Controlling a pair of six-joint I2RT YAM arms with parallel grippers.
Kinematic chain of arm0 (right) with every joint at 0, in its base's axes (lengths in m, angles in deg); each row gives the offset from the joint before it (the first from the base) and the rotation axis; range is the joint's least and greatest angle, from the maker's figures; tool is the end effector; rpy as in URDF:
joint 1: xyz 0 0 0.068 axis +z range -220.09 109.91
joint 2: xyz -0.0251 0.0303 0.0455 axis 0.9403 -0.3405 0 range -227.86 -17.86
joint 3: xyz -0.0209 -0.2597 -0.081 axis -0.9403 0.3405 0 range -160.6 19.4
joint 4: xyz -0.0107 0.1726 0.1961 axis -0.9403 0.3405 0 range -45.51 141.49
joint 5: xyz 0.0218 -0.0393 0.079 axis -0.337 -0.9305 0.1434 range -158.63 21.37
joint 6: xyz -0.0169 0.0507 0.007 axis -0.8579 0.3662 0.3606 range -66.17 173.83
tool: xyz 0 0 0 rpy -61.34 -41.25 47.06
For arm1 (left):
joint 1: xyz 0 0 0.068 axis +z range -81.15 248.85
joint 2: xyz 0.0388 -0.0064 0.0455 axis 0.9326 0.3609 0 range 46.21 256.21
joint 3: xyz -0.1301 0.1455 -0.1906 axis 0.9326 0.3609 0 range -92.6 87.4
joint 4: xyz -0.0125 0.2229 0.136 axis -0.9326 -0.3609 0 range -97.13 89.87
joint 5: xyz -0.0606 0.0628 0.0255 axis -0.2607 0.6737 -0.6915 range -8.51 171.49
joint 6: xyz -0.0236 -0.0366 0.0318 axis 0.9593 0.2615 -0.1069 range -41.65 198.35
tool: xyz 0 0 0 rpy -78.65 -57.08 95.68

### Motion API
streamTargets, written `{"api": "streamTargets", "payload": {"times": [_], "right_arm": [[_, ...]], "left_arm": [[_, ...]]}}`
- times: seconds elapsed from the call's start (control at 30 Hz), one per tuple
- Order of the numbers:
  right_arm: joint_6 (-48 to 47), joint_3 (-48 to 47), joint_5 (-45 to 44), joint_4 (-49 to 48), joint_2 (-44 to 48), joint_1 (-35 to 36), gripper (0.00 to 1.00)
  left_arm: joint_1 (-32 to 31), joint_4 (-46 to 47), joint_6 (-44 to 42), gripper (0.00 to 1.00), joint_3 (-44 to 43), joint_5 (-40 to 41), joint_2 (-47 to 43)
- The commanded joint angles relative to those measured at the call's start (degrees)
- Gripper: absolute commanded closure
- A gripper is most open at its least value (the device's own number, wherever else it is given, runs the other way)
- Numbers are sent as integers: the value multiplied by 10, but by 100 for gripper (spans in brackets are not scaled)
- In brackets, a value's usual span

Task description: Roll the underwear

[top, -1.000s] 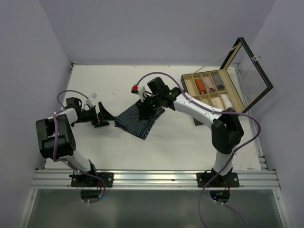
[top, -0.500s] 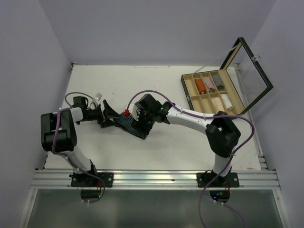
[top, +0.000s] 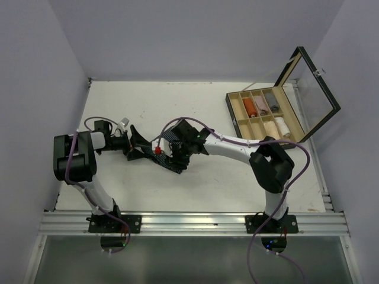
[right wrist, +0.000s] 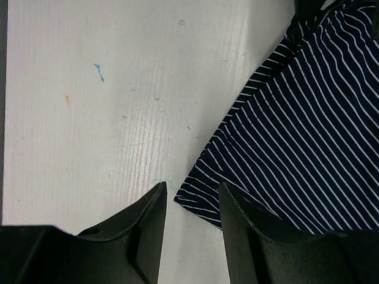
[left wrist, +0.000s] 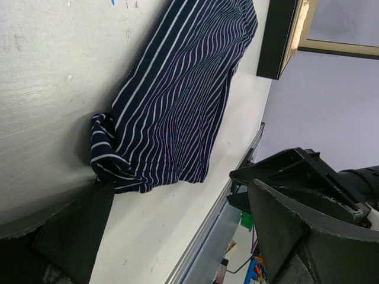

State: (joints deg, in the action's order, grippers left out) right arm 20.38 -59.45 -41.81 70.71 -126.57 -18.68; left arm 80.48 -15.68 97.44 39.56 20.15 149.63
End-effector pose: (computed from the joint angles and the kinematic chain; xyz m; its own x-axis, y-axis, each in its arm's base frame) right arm 0.2406 0.3275 0.2060 0.0393 -0.7395 -0.6720 -0.9983 -0.0574 0.0048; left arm 0.2988 0.0296 0.1159 -0.9351 -0.3527 -0.0340 -0.1319 0.4356 -0.8904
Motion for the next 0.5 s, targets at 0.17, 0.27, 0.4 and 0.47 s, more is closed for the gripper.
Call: {"api": "streamTargets", "payload": {"times": [0.17, 0.27, 0.4, 0.47], "right_arm": [[-188, 5, 55, 16, -10, -11, 52], [-222, 1, 55, 23, -11, -18, 51], [-301, 15, 44, 19, 6, -19, 50], [-334, 36, 38, 4, 15, -20, 51]], "left_arm": [[-3, -4, -19, 0, -9, 37, 13], [-3, -5, -21, 0, -9, 38, 13], [-3, -9, -24, 0, -9, 39, 17], [-3, -10, -27, 0, -11, 39, 20]]}}
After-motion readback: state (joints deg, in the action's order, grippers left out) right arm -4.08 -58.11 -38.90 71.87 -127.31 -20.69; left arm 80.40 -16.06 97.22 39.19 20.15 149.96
